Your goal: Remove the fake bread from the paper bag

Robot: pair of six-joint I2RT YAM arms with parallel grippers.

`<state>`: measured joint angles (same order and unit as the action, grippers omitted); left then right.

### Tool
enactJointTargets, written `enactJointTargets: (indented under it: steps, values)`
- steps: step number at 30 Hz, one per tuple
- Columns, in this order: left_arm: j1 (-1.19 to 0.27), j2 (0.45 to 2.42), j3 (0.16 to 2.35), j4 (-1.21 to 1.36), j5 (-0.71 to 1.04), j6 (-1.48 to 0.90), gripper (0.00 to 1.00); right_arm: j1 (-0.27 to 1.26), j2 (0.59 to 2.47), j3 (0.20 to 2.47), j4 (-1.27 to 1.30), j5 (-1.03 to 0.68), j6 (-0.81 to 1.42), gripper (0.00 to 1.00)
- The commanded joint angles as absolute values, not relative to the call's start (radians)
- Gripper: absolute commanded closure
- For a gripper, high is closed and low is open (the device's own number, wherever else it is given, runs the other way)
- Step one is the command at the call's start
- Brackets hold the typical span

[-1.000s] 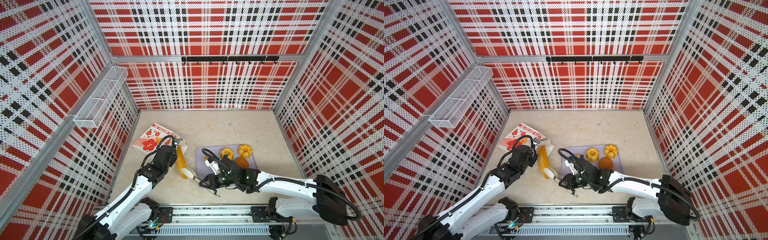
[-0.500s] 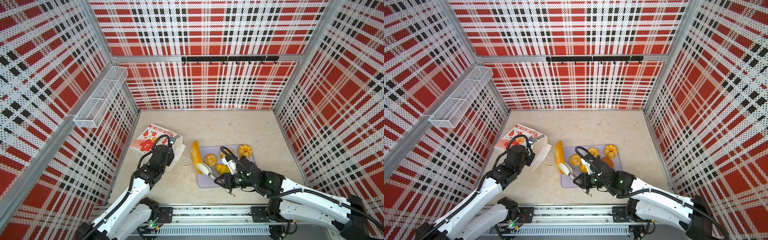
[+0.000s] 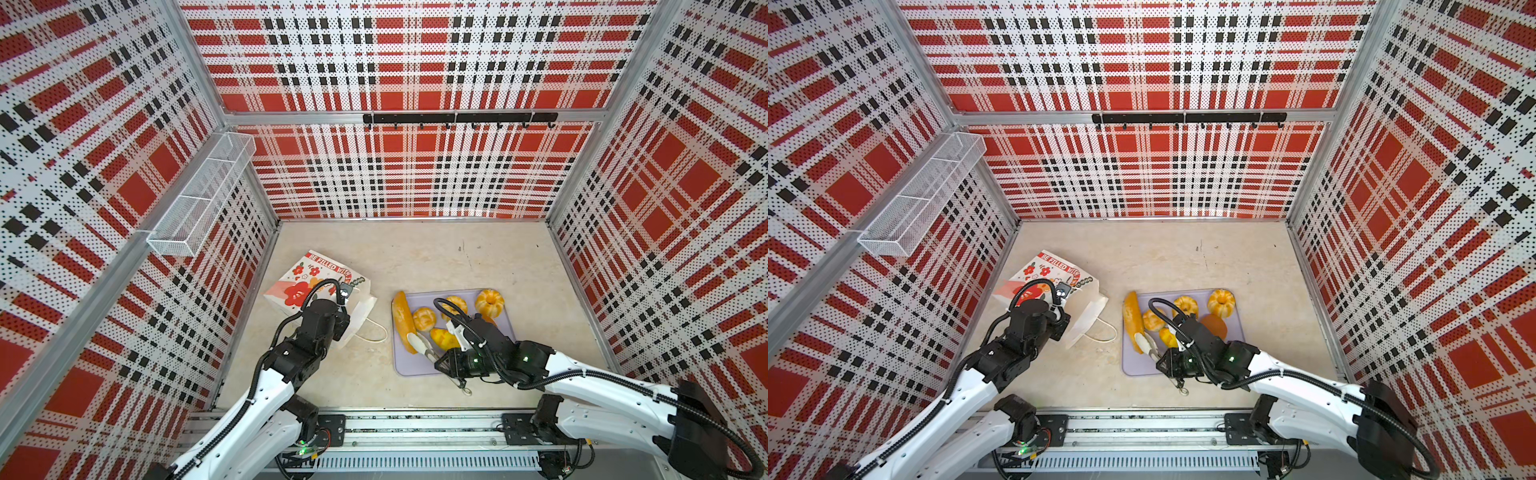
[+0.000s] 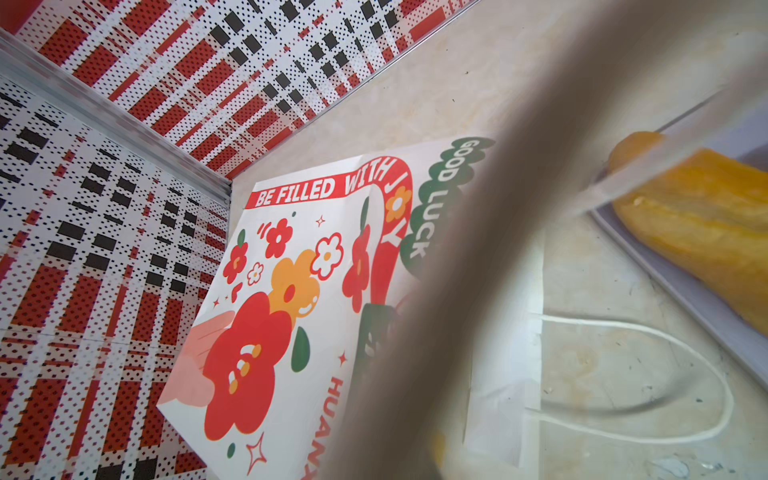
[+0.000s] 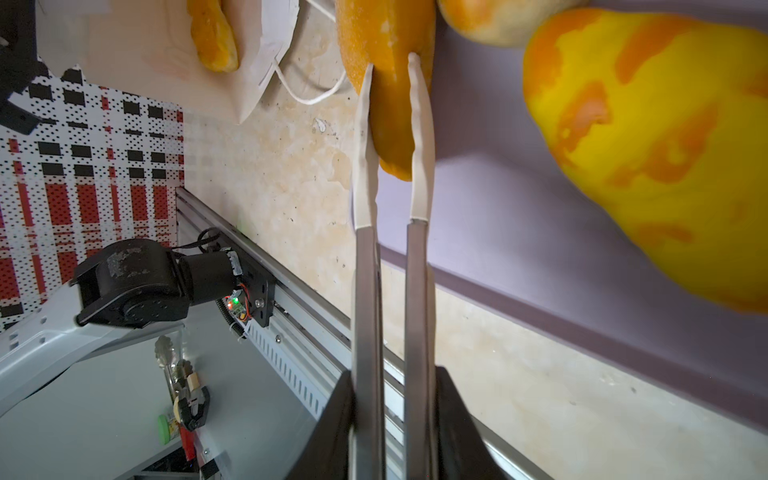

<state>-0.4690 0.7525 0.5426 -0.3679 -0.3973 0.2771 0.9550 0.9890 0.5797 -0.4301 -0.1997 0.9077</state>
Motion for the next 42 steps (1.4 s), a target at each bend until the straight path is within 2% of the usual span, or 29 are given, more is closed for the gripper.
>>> enactJointTargets:
  steps: [1, 7, 12, 21, 31, 34, 42]
  values:
    - [-0.475, 0.742, 0.532, -0.355, -0.407, 0.267, 1.00, 0.912, 0.911, 0.604, -0.575, -0.105, 0.884, 1.00]
    - [-0.480, 0.745, 0.527, -0.350, -0.402, 0.264, 1.00, 0.887, 0.864, 0.618, -0.631, -0.144, 0.846, 1.00]
    - [-0.485, 0.747, 0.526, -0.350, -0.405, 0.263, 1.00, 0.905, 0.879, 0.609, -0.473, -0.237, 0.875, 1.00]
    - [-0.493, 0.745, 0.520, -0.351, -0.413, 0.268, 1.00, 0.952, 0.938, 0.547, -0.166, -0.296, 1.012, 1.00]
    - [-0.497, 0.744, 0.518, -0.349, -0.417, 0.273, 1.00, 0.980, 0.951, 0.403, -0.075, -0.273, 1.108, 1.00]
    - [-0.496, 0.749, 0.518, -0.350, -0.417, 0.273, 1.00, 0.986, 0.910, 0.383, -0.124, -0.247, 1.117, 0.81]
    - [-0.498, 0.753, 0.519, -0.348, -0.417, 0.275, 1.00, 0.984, 0.729, 0.415, -0.393, -0.150, 1.087, 0.66]
